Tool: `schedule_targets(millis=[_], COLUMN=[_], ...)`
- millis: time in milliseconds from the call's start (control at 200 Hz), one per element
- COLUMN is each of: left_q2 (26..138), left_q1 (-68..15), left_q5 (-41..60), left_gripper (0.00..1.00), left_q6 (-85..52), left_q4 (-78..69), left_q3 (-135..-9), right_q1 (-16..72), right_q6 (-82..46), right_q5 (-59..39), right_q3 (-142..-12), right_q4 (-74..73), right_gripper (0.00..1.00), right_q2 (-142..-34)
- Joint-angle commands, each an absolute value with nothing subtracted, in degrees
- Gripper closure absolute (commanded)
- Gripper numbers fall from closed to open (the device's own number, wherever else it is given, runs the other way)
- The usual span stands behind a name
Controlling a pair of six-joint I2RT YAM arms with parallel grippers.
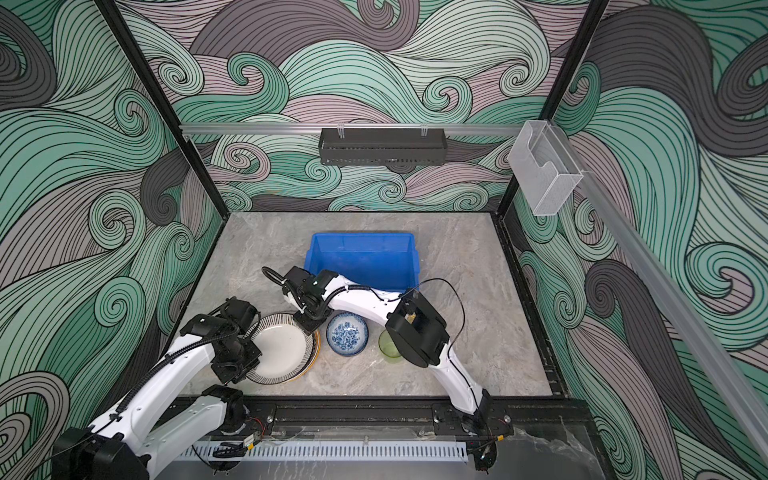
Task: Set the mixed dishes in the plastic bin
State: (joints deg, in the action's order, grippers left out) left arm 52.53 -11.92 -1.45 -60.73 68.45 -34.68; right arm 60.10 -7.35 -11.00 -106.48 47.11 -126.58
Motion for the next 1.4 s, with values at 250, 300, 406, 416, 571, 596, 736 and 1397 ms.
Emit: schedule_targets(millis=[250,300,406,416,571,596,736,1397], left_q2=[50.7,50.1,48.8,48.7,47.5,47.3,45.9,40.4], left_q1=[-12.3,-12.3,-12.3,-12.3,-12.3,-12.3,-12.3,-12.2], left_q5=[-3.7,-3.9,-3.9,-3.9,-4.6,-5.0,-5.9,-5.6], left_gripper=[0.89,0.92,0.98,0.98,1.00,1.00,1.00,1.00], left_q6=[-63.4,-63.7,-64.1,-64.1,-64.3,-64.3,-64.2,-60.5], left_q4=[69.6,69.8,70.1,70.2,72.3,72.8,74.4,73.5], left_q3=[-35.0,-35.0,-35.1,-35.2,-36.8,-37.2,-38.9,-39.6], right_q1=[60.6,60.6,60.6,60.6,60.6,60.6,60.8,60.9], right_q6=[-7.1,-7.1,-7.1,-7.1,-7.3,-7.3,-7.5,-8.3], right_q5=[-12.6,-12.7,-12.8,-12.8,-12.7,-12.8,-12.7,-11.0], right_q3=[-105.2,-105.1,-105.0,-105.0,-105.0,-105.0,-105.0,-105.6], right_q4=[49.4,49.4,49.4,49.4,49.4,49.4,49.4,49.8], right_gripper=[0.97,0.97,0.96,0.96,0.95,0.95,0.93,0.76], right_q2=[-129.0,-129.0,-128.8,-128.8,-128.3,-128.3,-128.0,-126.3])
